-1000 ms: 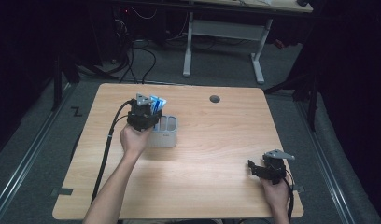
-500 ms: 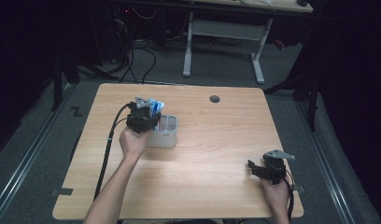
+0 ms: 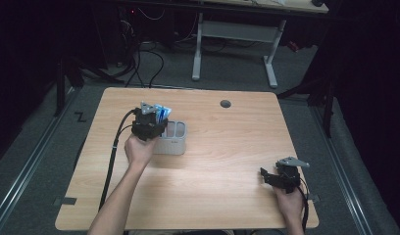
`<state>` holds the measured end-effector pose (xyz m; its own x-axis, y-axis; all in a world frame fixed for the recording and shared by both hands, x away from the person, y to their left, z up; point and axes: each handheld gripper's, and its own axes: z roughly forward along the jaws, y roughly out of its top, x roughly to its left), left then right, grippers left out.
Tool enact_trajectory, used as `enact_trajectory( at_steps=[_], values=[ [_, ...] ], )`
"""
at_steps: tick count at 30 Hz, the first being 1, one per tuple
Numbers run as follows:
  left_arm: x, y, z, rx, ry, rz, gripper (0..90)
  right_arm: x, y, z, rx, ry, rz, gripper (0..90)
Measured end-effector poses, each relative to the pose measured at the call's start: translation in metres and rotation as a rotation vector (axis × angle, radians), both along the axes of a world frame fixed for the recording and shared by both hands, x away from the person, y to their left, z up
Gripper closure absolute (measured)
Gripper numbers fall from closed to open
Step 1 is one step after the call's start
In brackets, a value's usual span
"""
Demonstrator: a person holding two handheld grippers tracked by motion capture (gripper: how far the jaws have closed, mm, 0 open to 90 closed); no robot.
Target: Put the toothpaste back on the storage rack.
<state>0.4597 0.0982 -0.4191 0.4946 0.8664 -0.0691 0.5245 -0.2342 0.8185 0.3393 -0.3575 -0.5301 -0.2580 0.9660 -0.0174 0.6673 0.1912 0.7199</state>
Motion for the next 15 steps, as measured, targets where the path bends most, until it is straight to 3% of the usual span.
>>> enact_trajectory(
  at_steps=[15],
  values=[
    [-0.0013, 0.0086, 0.0035, -0.03, 0.006, 0.021, 66.3, 0.0003, -0.0002, 0.0, 0.001, 0.0, 0.001, 28.9]
  ],
)
